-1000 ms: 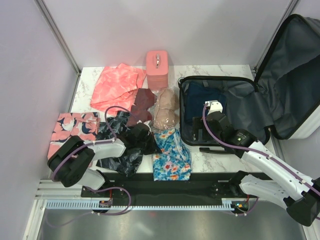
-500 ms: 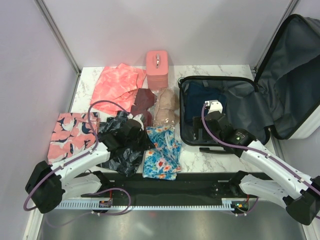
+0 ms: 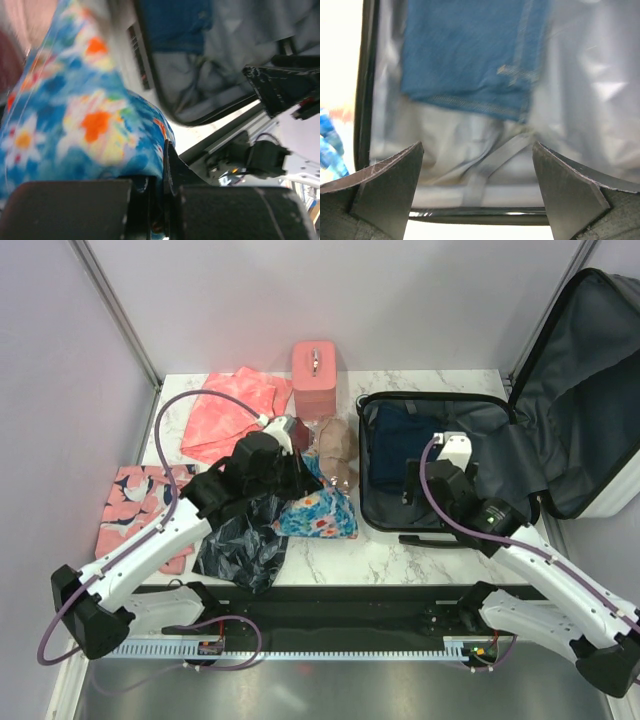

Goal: Pack the luggage
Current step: Pick up the clothes at the center of the board, then place the clothes in the luggage.

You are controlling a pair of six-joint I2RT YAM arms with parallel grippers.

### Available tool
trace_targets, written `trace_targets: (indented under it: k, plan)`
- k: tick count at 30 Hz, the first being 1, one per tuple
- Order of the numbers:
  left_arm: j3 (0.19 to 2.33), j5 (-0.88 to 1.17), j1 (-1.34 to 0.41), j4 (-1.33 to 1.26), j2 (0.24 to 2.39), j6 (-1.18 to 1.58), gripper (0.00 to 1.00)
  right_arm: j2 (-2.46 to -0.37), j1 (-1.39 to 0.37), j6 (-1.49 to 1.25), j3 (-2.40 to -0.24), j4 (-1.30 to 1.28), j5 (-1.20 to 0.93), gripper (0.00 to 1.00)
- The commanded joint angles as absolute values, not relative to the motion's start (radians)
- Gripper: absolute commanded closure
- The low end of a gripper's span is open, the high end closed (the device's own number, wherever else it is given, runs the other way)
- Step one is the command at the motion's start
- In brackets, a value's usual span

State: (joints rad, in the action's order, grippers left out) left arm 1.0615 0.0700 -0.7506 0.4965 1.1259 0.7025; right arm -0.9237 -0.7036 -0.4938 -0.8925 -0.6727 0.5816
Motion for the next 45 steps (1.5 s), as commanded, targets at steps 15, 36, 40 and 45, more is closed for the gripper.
trace_targets:
  k: [15,36,40,45]
  plan:
    - [1.721,0.258,-0.781,0.459,1.535,0.554,0.98,-0.773,-0.704,-0.646,-0.925,-0.841,1.017,0.02]
    - [2.352,0.6,-0.766,0.184,2.273,0.718,0.98,-0.744,-0.703,-0.801,-0.968,-1.006,1.101,0.02]
    - [2.322,0.597,-0.689,0.186,2.425,0.7,0.98,-0.779,-0.699,-0.819,-0.986,-1.015,1.094,0.02]
    - [2.382,0.548,-0.643,0.163,2.575,0.664,0.98,-0.828,-0.7,-0.808,-1.017,-1.019,1.074,0.02]
